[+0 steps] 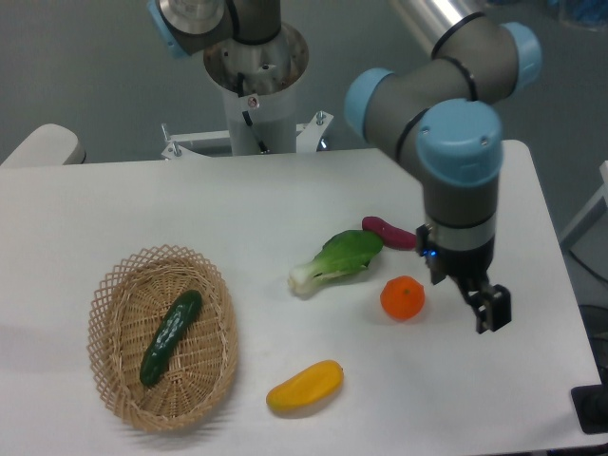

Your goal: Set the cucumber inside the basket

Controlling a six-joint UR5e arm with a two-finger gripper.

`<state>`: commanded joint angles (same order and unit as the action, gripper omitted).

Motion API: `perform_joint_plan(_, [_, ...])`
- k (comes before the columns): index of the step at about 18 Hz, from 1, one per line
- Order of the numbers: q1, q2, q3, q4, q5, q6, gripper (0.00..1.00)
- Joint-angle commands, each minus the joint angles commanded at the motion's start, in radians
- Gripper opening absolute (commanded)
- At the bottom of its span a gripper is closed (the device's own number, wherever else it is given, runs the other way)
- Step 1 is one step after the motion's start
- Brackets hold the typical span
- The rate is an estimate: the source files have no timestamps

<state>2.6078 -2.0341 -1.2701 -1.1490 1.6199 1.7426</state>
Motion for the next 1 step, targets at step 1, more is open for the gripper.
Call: perform_joint_plan(1, [0.000,0.002,0.000,-0.002,-0.002,0.000,1.00])
